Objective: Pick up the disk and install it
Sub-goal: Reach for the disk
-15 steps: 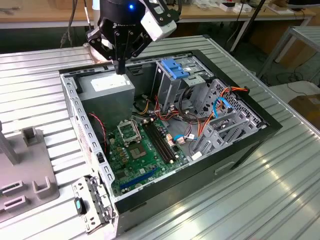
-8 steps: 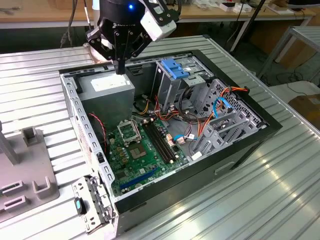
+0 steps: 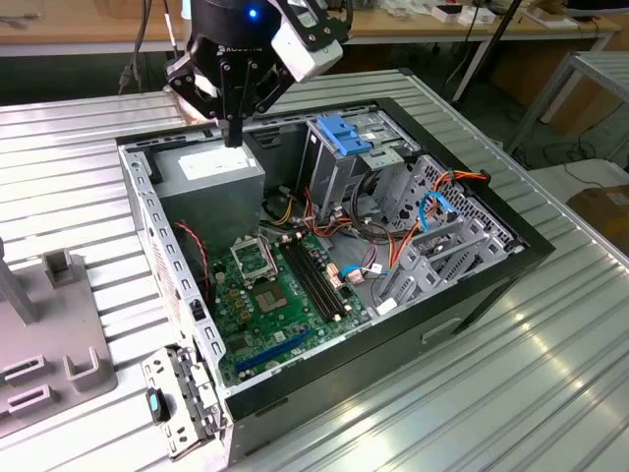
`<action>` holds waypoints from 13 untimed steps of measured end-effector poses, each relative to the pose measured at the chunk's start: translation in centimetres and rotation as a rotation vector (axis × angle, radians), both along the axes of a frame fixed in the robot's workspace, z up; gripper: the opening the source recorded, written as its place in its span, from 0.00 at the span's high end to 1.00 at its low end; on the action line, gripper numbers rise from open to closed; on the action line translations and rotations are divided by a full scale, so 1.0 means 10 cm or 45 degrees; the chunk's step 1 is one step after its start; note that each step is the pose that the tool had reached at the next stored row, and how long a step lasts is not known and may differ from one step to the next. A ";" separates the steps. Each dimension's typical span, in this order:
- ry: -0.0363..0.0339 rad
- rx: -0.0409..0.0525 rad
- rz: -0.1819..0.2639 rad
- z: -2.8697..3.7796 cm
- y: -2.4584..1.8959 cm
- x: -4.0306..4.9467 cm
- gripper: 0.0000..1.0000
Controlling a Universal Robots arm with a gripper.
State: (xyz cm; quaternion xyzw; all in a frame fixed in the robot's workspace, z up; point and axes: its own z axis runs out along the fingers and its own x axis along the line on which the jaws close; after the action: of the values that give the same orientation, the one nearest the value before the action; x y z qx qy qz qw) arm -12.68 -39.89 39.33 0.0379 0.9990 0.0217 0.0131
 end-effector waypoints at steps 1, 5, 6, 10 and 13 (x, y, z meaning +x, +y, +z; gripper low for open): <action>-0.0001 0.000 0.000 0.000 0.000 -0.007 0.89; 0.0000 0.000 0.000 0.000 0.000 -0.022 0.89; 0.0000 0.000 0.000 0.000 0.000 -0.025 0.89; 0.0000 0.000 0.000 0.000 0.000 -0.055 0.89; 0.0000 0.000 0.000 0.000 0.000 -0.082 0.89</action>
State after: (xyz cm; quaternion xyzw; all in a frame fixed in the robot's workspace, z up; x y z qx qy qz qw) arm -13.51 -39.89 39.33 0.0379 0.9990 0.0217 0.0131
